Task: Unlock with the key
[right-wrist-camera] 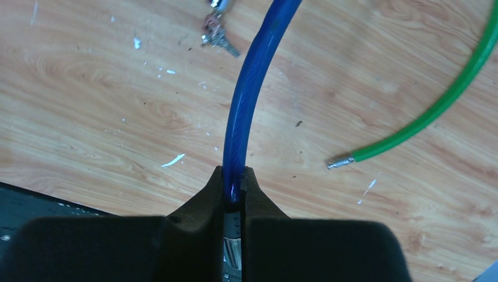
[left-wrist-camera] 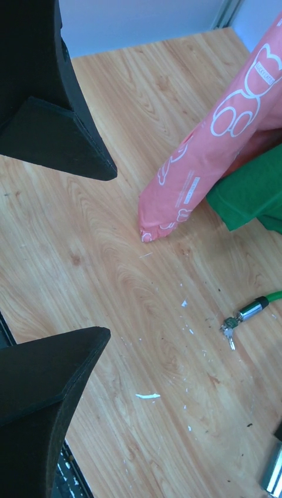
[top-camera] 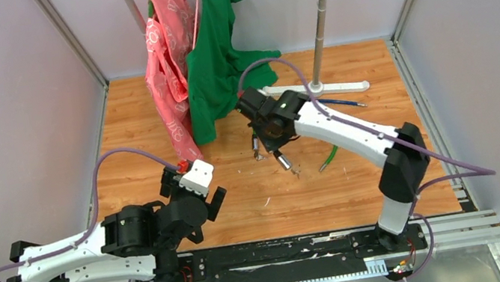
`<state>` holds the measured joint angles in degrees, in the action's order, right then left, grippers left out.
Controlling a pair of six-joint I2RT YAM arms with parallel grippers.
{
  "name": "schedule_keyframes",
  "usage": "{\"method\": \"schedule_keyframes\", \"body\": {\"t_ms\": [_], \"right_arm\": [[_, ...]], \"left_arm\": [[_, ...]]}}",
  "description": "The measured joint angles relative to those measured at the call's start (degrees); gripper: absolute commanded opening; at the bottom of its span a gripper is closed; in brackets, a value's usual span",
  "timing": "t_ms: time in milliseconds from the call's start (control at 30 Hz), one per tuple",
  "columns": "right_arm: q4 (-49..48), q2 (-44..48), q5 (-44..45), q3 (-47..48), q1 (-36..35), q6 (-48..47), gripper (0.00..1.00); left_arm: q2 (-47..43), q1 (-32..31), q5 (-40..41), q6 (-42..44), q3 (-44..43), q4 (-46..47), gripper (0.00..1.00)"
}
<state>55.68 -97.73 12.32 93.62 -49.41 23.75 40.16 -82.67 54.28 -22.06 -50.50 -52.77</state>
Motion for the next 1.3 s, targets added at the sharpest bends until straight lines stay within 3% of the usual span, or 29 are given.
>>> {"method": "schedule_keyframes", "body": {"t_ms": [400,933,1033,1200,1300], "right_arm": [[-2.14,-16.65,-0.55,5.66,-11.02,-6.75,0.00],[-6.08,-23.21,-3.93,8.17,-13.38,-5.60,0.00],[-6.45,-23.19,-3.91,8.02,-13.38,-3.63,0.11],[-7.72,-22.84,-5.01,6.29,-13.38,-0.79,0.43],[-8.57,-21.53,-5.90,4.31,-13.53,0.02,0.51]], "left_arm": [[0.83,1.51,-1.55,0.63,0.42,0.87,1.00],[0.83,1.99,-2.19,0.70,0.48,1.25,1.00],[0.83,1.99,-2.21,0.70,0.48,1.27,1.00],[0.83,1.99,-2.23,0.72,0.48,1.27,1.00],[0.83,1.99,-2.25,0.74,0.48,1.25,1.00]]}}
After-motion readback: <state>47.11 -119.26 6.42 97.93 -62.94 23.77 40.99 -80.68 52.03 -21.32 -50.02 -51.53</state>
